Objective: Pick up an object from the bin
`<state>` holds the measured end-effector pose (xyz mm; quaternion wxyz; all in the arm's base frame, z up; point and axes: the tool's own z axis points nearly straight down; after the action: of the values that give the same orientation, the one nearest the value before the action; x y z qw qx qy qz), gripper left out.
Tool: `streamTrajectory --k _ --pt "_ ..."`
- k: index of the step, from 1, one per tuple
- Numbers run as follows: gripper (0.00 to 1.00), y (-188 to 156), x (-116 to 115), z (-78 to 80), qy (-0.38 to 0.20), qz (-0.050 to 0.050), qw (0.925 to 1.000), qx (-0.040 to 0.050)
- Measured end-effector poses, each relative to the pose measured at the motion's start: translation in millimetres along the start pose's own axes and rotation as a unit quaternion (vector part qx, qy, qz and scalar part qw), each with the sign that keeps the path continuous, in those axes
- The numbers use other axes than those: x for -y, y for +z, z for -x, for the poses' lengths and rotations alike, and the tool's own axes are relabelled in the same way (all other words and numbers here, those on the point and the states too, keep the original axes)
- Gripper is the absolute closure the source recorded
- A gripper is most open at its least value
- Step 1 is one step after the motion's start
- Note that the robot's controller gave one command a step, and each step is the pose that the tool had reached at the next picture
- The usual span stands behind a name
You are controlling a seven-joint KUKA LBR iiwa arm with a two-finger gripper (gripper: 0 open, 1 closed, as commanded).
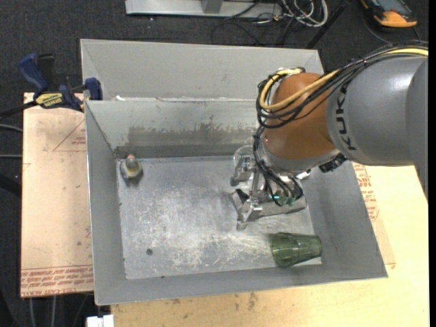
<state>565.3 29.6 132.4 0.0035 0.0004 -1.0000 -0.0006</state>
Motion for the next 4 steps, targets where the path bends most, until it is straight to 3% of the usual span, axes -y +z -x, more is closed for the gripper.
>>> streamTrajectory --k 1,2,3,4 --pt "0.0 -4.1 0.1 1.9 0.0 0.0 1.0 0.0037" --pt "0.0 36.1 60.9 24.6 -0.048 0.001 0.9989 0.0024" --pt "0.0 27.7 74.8 43.8 -0.064 -0.001 0.9979 0.0031" --pt "0.0 25.8 98.1 49.7 0.02 0.001 0.9998 0.0028"
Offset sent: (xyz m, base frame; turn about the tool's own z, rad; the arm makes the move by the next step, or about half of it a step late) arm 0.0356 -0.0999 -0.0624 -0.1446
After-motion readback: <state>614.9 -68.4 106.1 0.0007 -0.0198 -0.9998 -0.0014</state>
